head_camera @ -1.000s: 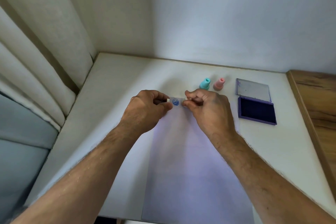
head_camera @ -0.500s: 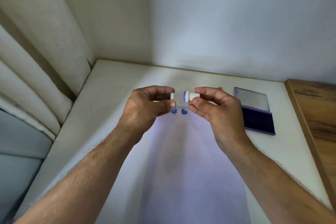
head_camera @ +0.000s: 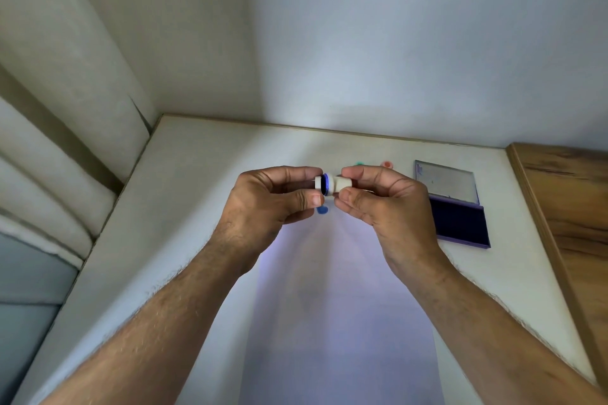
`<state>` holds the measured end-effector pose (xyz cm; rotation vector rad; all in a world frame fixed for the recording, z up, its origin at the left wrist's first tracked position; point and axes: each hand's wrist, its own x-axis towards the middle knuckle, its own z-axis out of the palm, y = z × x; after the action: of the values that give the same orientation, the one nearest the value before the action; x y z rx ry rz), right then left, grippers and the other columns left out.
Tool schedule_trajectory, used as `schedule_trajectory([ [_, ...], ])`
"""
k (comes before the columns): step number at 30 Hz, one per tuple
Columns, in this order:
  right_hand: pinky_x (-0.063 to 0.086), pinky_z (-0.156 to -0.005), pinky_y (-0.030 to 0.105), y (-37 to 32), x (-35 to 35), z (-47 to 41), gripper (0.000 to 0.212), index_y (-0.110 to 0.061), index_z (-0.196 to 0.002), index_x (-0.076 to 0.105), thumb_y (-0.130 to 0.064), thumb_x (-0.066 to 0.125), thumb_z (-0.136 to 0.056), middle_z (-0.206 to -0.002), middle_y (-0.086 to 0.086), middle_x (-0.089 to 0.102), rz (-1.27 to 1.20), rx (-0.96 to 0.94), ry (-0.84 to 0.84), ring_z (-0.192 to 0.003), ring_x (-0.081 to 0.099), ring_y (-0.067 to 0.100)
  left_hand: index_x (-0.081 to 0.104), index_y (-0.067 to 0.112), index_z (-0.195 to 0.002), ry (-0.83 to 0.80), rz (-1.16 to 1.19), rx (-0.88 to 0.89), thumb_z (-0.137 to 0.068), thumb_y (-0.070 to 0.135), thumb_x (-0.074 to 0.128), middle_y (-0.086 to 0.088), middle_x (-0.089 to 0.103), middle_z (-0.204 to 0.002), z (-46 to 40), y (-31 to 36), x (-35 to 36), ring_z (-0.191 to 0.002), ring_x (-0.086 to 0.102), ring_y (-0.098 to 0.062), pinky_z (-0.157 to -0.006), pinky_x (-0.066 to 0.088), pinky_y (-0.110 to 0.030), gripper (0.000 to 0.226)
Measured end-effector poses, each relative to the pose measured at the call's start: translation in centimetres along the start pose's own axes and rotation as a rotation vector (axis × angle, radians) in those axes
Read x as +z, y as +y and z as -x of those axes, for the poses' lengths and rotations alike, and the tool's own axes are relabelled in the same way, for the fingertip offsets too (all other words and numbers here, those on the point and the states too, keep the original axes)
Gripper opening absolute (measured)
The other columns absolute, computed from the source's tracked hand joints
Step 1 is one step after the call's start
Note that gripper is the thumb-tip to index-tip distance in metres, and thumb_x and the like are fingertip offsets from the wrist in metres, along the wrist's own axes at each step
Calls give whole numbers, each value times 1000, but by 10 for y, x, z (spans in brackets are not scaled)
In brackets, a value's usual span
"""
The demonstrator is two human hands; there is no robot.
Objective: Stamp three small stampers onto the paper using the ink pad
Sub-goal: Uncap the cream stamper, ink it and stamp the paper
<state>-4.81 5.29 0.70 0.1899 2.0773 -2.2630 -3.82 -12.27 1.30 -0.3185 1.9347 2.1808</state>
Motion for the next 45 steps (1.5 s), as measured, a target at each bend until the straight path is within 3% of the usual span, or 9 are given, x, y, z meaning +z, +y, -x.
schedule_trajectory([
  [7,60,-81,38,-1,3,3,34,-27,-85,77,6,73,-77,-82,-2,77,138,-63,-33,-79,75,18,78,14,-97,23,6,-16,-78,0,77,-10,79,-87,1,1,-2,-79,75,-20,-72,60,-27,24],
  [12,53,-79,13,-3,5,9,31,-30,-90,75,-1,75,-77,-82,-18,76,352,-213,1,-80,71,-2,78,10,-100,12,0,-27,-79,4,77,-11,78,-82,1,1,-4,-77,75,-19,-69,58,-25,21],
  [21,51,-81,9,-3,-1,13,27,-15,-100,76,-2,80,-76,-88,-19,70,548,-527,-17,-85,70,-5,81,18,-91,-48,19,8,-68,14,80,-9,79,-85,4,2,-6,-81,75,-19,-71,58,-24,24],
  [26,56,-79,16,-8,-4,12,25,-18,-99,77,-10,80,-76,-85,-14,75,471,-407,-68,-80,72,-1,82,23,-90,-80,8,40,-63,17,81,-7,79,-88,4,4,-7,-86,76,-24,-72,58,-25,28],
  [29,61,-72,26,-11,-3,10,22,-24,-93,77,-7,78,-77,-78,-3,78,250,-184,-103,-71,76,14,82,25,-89,-93,8,69,-62,17,81,-8,79,-88,4,6,-9,-84,76,-24,-72,58,-25,29],
  [32,61,-68,28,-11,0,6,21,-18,-92,76,-1,74,-80,-80,8,78,89,-78,-126,-73,76,24,81,25,-89,-61,-22,113,-61,16,82,-6,79,-83,4,8,-9,-78,76,-22,-70,58,-23,29],
  [35,61,-68,28,-11,2,5,21,-17,-93,76,0,72,-82,-82,9,77,40,-45,-109,-75,76,27,80,23,-91,-13,-55,128,-64,11,83,0,79,-79,4,8,-5,-73,75,-17,-68,57,-21,29],
  [39,61,-69,32,-11,2,6,21,-18,-96,74,-2,74,-82,-78,6,77,61,-45,-48,-71,75,24,74,21,-104,79,-63,88,-72,3,82,2,79,-90,2,4,-2,-84,76,-16,-75,59,-24,38],
  [45,59,-56,29,-9,1,3,14,-15,-89,74,-6,77,-79,-75,0,75,158,-82,123,-58,71,18,75,19,-106,195,-121,76,-80,0,76,8,79,-92,-1,0,-8,-84,75,-8,-71,57,-17,33],
])
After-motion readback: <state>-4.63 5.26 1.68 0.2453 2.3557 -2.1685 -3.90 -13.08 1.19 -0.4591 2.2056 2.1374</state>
